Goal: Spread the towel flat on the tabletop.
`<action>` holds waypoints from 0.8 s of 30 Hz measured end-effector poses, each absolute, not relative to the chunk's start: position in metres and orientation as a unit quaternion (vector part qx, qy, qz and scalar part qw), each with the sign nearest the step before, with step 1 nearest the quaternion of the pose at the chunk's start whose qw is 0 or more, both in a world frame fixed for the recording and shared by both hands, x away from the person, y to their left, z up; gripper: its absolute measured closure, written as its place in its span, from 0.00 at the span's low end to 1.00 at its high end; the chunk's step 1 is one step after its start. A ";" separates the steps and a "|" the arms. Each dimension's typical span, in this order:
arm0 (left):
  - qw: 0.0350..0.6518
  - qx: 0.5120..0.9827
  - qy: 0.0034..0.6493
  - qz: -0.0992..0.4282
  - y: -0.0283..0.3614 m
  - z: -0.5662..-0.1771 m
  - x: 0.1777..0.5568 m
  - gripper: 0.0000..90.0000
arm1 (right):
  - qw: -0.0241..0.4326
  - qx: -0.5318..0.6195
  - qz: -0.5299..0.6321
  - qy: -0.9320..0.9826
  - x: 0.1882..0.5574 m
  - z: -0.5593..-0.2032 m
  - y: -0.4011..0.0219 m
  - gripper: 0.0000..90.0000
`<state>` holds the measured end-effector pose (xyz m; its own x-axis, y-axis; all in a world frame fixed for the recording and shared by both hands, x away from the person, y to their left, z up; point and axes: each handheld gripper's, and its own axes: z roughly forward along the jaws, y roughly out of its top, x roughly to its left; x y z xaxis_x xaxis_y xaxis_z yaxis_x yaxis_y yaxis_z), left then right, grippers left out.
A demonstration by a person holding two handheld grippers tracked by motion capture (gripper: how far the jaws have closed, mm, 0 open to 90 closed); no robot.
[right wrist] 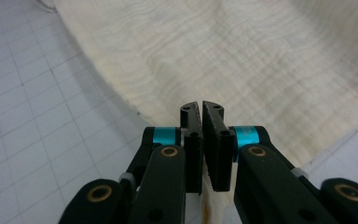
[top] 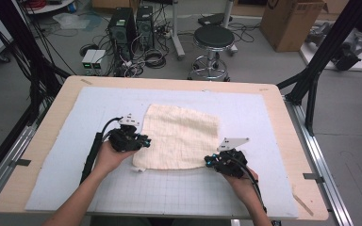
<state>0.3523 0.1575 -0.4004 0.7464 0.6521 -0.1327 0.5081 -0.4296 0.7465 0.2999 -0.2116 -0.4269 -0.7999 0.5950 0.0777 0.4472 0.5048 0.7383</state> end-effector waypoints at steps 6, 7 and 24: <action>0.422 0.841 0.326 0.089 0.174 -0.400 0.327 0.76 | 0.117 0.290 0.406 0.859 0.286 -0.420 -0.216 0.86; 0.429 0.840 0.321 0.089 0.177 -0.400 0.321 0.76 | 0.117 0.288 0.408 0.858 0.284 -0.420 -0.218 0.86; 0.393 0.861 0.312 0.085 0.178 -0.429 0.301 0.77 | 0.094 0.286 0.395 0.868 0.280 -0.433 -0.220 0.78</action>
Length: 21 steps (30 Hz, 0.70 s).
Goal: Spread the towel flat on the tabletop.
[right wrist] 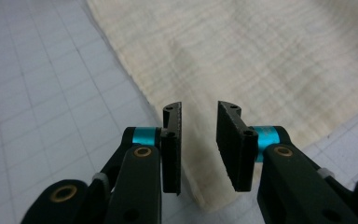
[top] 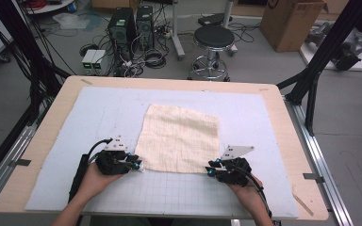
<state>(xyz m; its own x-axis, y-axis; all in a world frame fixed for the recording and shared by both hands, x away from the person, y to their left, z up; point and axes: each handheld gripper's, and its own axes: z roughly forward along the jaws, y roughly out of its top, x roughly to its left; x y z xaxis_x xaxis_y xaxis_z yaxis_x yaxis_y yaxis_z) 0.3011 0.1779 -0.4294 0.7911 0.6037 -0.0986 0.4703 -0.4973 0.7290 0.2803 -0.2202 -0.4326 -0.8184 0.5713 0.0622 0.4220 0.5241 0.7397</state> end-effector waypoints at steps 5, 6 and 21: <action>0.388 0.863 0.314 0.079 0.177 -0.432 0.304 0.74 | 0.082 0.292 0.383 0.873 0.283 -0.438 -0.219 0.73; 0.386 0.863 0.315 0.081 0.176 -0.433 0.304 0.74 | 0.081 0.294 0.378 0.874 0.284 -0.439 -0.218 0.73; 0.377 0.872 0.293 0.112 0.178 -0.429 0.298 0.98 | 0.055 0.303 0.393 0.867 0.289 -0.442 -0.218 0.96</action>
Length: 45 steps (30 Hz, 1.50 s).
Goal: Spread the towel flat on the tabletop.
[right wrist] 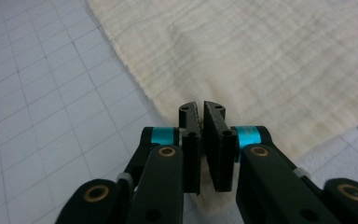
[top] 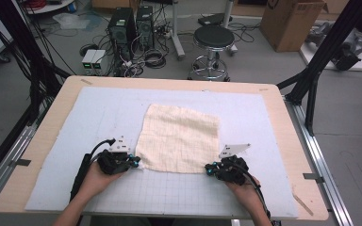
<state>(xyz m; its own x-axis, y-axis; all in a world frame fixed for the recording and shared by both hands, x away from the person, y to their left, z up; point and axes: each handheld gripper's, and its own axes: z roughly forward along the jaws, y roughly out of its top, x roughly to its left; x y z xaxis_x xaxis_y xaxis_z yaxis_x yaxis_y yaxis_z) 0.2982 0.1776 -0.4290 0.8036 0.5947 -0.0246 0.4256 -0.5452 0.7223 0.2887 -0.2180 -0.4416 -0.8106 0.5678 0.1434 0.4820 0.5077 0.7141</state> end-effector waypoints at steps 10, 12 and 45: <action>0.396 0.858 0.300 0.128 0.206 -0.418 0.283 0.99 | 0.036 0.289 0.408 0.865 0.289 -0.439 -0.203 0.97; 0.401 0.855 0.305 0.125 0.212 -0.417 0.279 0.99 | 0.033 0.283 0.404 0.869 0.288 -0.440 -0.197 0.97; 0.433 0.842 0.293 0.135 0.211 -0.416 0.252 0.85 | 0.034 0.266 0.407 0.873 0.256 -0.432 -0.208 0.97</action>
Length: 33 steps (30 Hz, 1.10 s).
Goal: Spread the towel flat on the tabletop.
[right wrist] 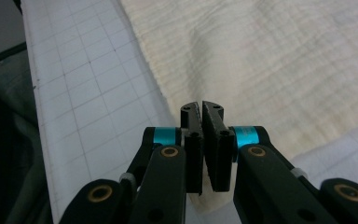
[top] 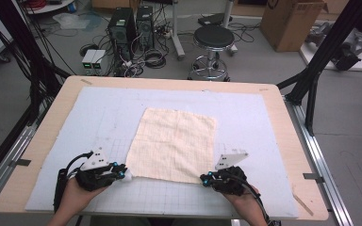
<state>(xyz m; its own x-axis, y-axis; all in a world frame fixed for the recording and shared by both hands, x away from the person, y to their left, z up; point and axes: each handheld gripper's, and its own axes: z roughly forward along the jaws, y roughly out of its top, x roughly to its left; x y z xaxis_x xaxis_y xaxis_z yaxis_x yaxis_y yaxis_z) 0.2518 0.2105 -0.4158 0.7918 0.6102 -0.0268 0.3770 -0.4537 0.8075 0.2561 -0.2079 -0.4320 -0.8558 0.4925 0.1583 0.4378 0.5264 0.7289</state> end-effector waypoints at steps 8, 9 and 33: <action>0.436 0.843 0.291 0.117 0.207 -0.420 0.264 0.74 | 0.041 0.271 0.426 0.862 0.256 -0.430 -0.216 0.82; 0.432 0.846 0.291 0.111 0.206 -0.422 0.266 0.72 | 0.041 0.272 0.427 0.862 0.257 -0.429 -0.215 0.81; 0.412 0.863 0.282 0.077 0.207 -0.438 0.261 0.99 | 0.036 0.260 0.393 0.881 0.271 -0.441 -0.198 0.98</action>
